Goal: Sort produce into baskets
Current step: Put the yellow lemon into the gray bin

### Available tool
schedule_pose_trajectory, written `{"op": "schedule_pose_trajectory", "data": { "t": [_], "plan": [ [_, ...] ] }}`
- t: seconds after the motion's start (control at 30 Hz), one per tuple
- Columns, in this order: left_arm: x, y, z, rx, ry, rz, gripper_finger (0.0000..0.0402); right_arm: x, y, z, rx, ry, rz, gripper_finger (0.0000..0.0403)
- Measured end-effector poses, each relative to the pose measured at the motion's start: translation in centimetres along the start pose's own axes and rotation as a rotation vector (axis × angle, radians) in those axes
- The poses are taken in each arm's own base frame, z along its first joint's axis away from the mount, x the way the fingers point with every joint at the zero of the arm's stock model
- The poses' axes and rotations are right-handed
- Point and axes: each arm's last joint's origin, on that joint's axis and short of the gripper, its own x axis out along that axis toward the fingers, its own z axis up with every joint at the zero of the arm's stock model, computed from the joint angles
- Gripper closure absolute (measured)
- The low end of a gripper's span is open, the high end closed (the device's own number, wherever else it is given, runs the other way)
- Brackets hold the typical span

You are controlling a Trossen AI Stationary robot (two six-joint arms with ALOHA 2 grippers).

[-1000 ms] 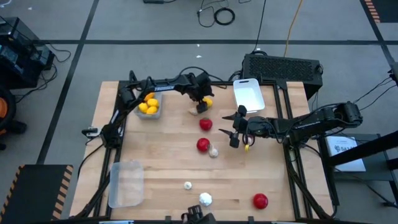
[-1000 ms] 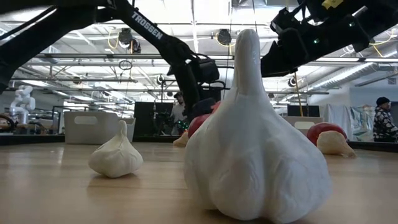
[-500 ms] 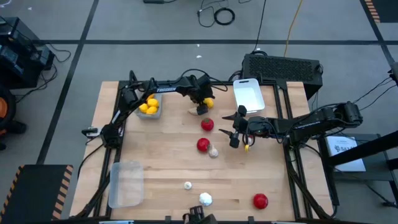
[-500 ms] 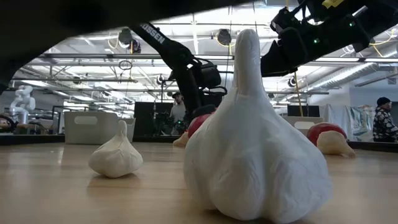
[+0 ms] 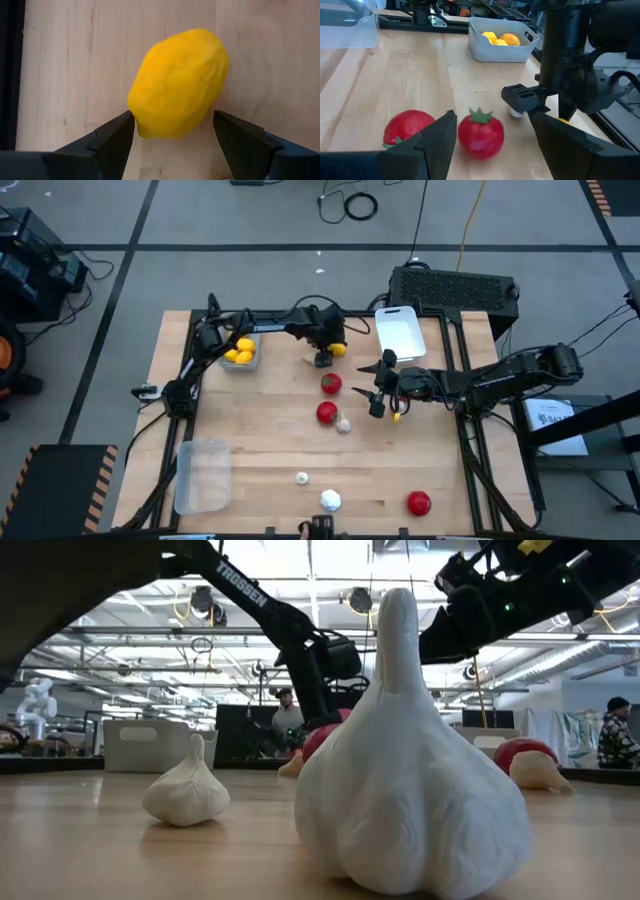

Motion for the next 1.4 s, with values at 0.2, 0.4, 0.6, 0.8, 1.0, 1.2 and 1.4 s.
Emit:
{"op": "schedule_pose_trajectory", "data": {
  "t": [0.2,0.4,0.6,0.8,1.0,1.2,1.4],
  "plan": [
    [-0.1,-0.9,0.0,0.094,0.067,0.057,0.0126,0.0,0.0,-0.1,-0.003,0.009,0.000,0.0148],
    [-0.2,-1.5,0.1,0.176,0.086,0.060,0.0126,0.0,0.0,-0.2,-0.001,0.015,0.001,0.0148],
    [-0.2,-1.5,0.7,0.247,0.068,0.134,0.0126,0.0,0.0,-0.2,-0.001,0.015,0.001,0.0148],
    [-0.2,-1.4,1.2,0.272,0.007,0.114,0.0126,0.0,0.0,-0.2,-0.001,0.015,0.001,0.0148],
    [-0.2,-1.7,1.7,0.289,-0.050,0.089,0.0126,0.0,0.0,-0.2,-0.003,0.020,0.001,0.0148],
    [-0.3,-2.1,2.0,0.303,-0.077,0.082,0.0126,0.0,0.0,-0.2,-0.002,0.021,0.001,0.0148],
    [-0.2,-2.2,1.8,0.255,-0.046,0.086,0.0126,0.0,0.0,-0.2,0.000,0.021,0.001,0.0148]
  ]
}}
